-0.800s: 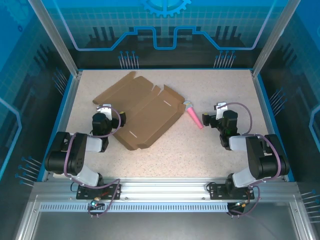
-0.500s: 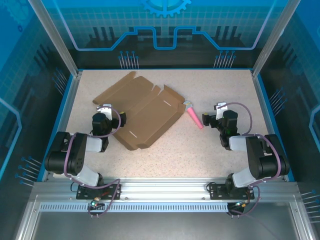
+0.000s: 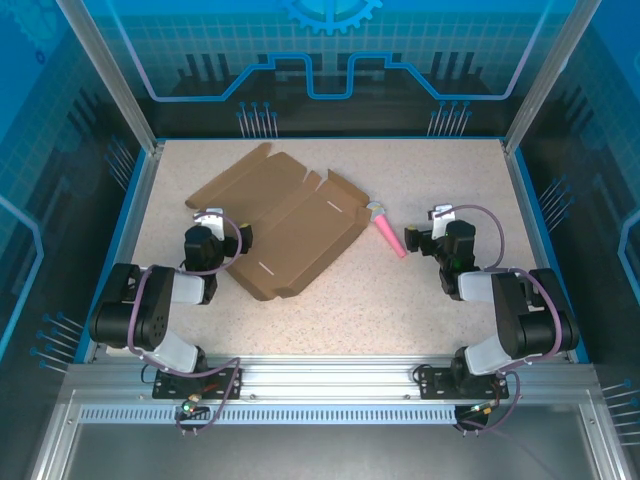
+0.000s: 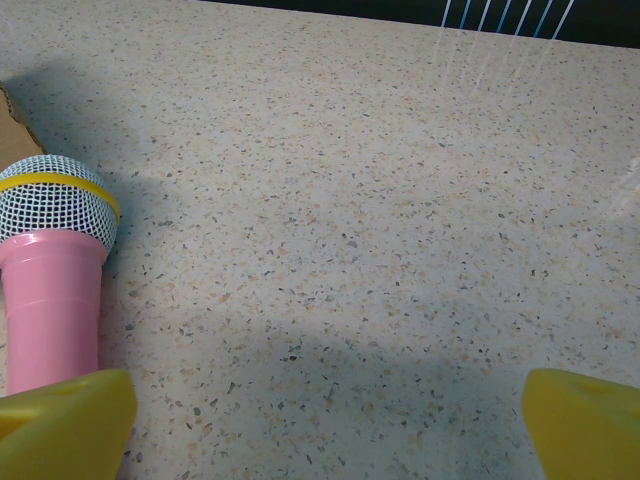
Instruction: Fold the paper box
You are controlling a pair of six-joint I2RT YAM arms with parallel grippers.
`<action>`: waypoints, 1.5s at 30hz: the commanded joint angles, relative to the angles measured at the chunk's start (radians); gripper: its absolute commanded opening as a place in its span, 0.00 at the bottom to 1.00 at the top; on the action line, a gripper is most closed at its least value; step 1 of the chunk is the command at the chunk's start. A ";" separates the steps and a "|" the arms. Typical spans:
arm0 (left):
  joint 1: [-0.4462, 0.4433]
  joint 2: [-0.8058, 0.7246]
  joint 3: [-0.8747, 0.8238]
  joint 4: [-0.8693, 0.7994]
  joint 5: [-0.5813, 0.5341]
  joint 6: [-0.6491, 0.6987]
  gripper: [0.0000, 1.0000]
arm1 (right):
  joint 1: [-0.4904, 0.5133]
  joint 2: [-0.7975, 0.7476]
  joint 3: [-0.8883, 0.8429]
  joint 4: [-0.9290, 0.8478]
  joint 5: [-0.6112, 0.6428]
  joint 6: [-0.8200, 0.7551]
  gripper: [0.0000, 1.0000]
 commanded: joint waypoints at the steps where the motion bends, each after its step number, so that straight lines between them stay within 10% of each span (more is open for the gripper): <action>1: 0.003 -0.006 0.020 0.017 0.016 0.007 0.99 | -0.004 0.003 0.014 0.032 -0.003 -0.003 1.00; 7: 0.004 -0.076 -0.001 0.001 -0.032 -0.011 0.99 | -0.002 -0.001 0.019 0.018 0.014 -0.002 1.00; 17: 0.005 -0.382 0.142 -0.485 -0.118 -0.156 0.99 | -0.026 -0.255 0.153 -0.432 0.221 0.168 1.00; 25: -0.018 -0.486 0.282 -0.797 0.110 -0.374 0.99 | -0.015 -0.436 0.303 -0.862 0.116 0.331 1.00; 35: -0.228 -0.448 0.292 -0.847 0.122 -0.387 0.99 | 0.472 -0.198 0.422 -1.007 0.014 0.646 0.97; 45: -0.248 -0.465 0.293 -0.862 0.104 -0.381 0.99 | 0.588 0.123 0.516 -0.811 -0.001 0.855 0.84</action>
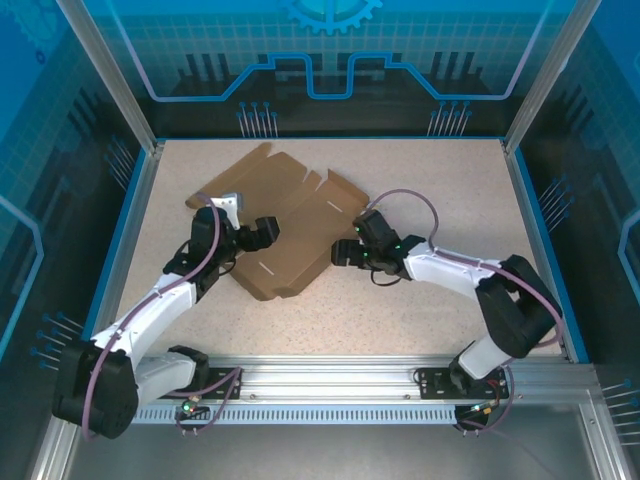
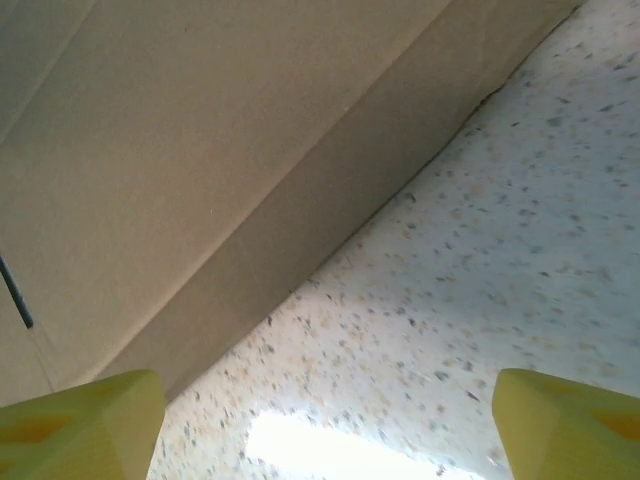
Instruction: Fold the paper box
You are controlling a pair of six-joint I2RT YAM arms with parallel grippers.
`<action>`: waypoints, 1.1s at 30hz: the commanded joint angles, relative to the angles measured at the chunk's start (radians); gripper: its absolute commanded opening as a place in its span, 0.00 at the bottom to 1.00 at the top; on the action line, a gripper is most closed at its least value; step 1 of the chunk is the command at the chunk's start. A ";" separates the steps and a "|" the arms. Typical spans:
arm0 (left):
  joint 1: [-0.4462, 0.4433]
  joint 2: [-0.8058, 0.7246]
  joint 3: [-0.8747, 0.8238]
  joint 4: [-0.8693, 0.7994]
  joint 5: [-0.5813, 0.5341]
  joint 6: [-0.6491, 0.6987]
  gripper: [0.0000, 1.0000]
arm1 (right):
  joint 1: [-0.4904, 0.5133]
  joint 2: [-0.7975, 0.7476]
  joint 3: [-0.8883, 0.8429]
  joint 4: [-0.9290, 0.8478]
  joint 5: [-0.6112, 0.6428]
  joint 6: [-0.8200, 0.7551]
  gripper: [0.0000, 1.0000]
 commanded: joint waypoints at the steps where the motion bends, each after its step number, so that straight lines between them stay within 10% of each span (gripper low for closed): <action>1: -0.010 -0.013 0.024 -0.019 -0.009 -0.009 0.99 | 0.006 0.057 0.040 0.082 -0.005 0.104 0.83; 33: -0.011 -0.006 0.012 -0.031 -0.002 0.008 0.99 | -0.019 0.263 0.044 0.328 0.059 0.355 0.36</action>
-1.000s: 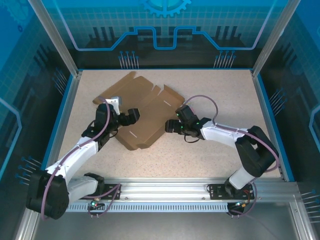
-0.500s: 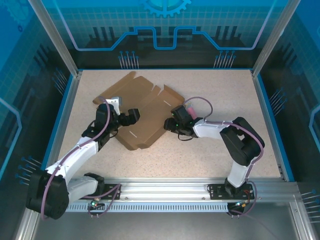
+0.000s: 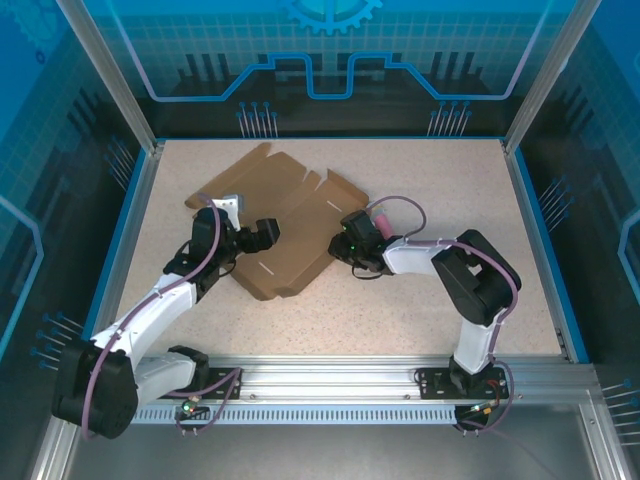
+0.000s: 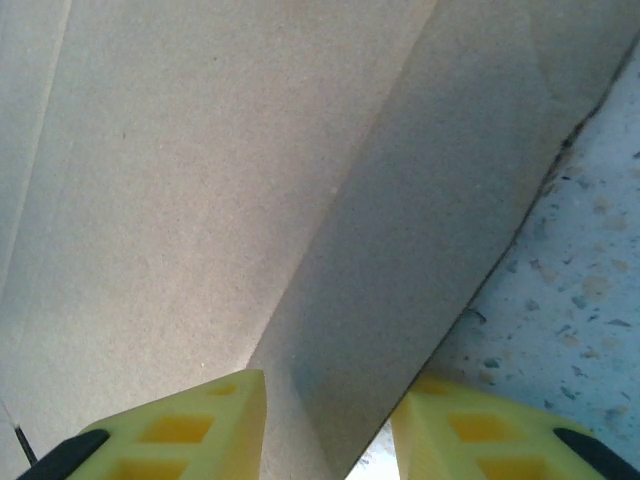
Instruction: Fold the paper box
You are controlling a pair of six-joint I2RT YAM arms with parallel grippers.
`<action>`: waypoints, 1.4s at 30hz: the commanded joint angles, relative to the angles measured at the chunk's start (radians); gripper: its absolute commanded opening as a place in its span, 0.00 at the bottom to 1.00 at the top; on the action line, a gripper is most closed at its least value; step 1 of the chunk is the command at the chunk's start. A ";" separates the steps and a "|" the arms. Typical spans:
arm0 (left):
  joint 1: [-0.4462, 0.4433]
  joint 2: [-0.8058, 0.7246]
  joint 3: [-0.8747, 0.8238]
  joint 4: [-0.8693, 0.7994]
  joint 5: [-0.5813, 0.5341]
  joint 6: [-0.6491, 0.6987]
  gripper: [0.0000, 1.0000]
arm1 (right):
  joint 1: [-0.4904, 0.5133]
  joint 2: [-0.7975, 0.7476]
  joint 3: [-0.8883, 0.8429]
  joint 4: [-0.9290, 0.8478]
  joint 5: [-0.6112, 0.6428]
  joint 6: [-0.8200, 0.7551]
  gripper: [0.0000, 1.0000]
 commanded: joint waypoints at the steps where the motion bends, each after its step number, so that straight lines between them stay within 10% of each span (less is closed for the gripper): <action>1: -0.007 -0.006 0.010 -0.011 0.000 0.006 0.99 | -0.010 0.015 -0.008 0.071 0.060 0.064 0.35; 12: -0.007 -0.032 0.029 -0.040 0.005 -0.007 0.99 | -0.053 -0.030 -0.010 0.209 0.102 -0.021 0.08; 22: -0.007 -0.127 0.048 0.094 -0.031 -0.028 0.99 | -0.127 -0.343 0.060 -0.083 -0.038 -0.593 0.00; 27: -0.007 -0.061 0.168 0.182 0.029 0.179 0.96 | -0.235 -0.492 0.167 -0.319 -0.210 -0.879 0.00; 42: -0.036 0.188 0.808 -0.354 0.284 0.922 0.94 | -0.397 -0.554 0.520 -0.759 -0.551 -1.246 0.00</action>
